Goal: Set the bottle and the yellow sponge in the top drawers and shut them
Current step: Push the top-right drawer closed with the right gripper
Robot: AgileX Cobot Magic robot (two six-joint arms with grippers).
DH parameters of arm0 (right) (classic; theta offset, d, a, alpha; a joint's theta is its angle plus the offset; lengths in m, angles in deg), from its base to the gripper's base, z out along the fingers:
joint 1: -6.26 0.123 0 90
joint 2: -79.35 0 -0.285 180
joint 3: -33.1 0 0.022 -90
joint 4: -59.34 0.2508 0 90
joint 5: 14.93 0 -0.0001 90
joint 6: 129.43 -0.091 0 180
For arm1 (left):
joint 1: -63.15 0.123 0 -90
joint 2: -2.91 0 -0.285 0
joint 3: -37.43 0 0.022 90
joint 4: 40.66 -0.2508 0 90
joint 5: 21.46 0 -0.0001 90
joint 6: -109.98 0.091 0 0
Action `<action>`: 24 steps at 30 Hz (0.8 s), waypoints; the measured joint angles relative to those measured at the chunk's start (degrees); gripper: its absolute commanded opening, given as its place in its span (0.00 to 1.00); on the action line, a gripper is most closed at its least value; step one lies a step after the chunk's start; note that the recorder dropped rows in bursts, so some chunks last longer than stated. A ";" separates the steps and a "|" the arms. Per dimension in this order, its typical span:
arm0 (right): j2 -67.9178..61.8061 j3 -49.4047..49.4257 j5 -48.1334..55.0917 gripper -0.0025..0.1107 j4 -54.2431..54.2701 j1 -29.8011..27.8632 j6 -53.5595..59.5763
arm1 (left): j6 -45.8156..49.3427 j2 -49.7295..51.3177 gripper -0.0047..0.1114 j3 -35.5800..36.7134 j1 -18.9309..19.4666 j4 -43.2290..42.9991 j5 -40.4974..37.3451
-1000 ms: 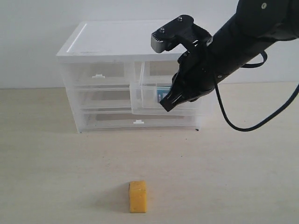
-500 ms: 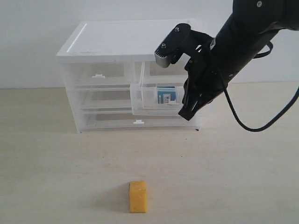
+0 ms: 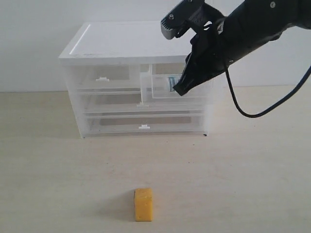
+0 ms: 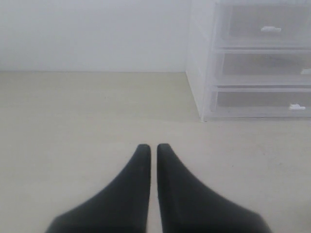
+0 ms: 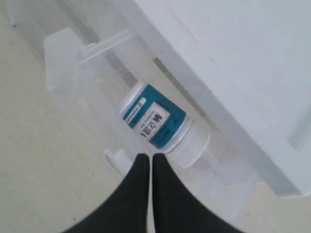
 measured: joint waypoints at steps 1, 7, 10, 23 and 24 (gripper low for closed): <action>0.00 0.00 -0.81 0.02 -0.13 -0.59 -0.76 | 0.00 0.00 0.08 0.00 0.00 0.00 0.00; 0.00 0.00 -1.09 0.02 -0.22 -1.12 -1.54 | 0.00 0.00 0.08 0.00 0.00 0.00 0.00; 0.13 0.00 -0.01 0.02 2.43 -1.12 -1.60 | 0.00 0.00 0.08 0.00 0.00 0.00 0.00; -0.97 0.00 9.07 0.02 13.54 -1.12 5.26 | 0.00 0.00 0.08 0.00 0.00 0.00 0.00; -1.49 0.00 7.69 0.02 13.54 -1.12 5.26 | 0.00 0.00 0.08 0.00 0.00 0.00 0.00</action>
